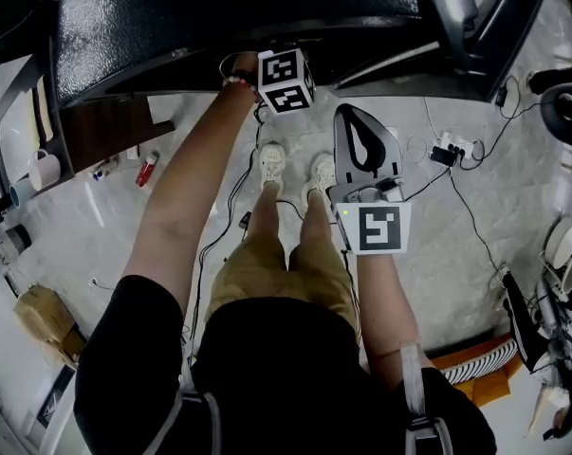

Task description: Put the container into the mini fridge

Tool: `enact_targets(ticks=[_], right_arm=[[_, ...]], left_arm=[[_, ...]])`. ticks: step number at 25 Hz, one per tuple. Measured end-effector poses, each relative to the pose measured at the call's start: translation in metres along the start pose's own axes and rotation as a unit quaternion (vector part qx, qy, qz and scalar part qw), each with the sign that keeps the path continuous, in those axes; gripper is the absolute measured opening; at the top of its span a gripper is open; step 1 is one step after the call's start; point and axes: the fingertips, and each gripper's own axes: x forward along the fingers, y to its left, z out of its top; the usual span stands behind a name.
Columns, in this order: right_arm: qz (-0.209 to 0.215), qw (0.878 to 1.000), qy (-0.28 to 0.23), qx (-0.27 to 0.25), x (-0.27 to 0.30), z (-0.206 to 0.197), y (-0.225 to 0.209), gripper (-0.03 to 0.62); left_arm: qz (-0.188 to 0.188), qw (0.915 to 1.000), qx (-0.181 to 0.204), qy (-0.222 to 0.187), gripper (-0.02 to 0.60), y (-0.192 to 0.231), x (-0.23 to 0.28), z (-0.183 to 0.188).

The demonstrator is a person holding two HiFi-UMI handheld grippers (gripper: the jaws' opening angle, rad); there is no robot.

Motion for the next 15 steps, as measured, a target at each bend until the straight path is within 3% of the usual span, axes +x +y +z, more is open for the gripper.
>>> enact_targets(ticks=[15], right_arm=[[0.015, 1.0, -0.005, -0.019, -0.006, 0.025, 0.002, 0.037]], left_arm=[[0.013, 0.9989, -0.042, -0.019, 0.069, 0.007, -0.044, 0.011]])
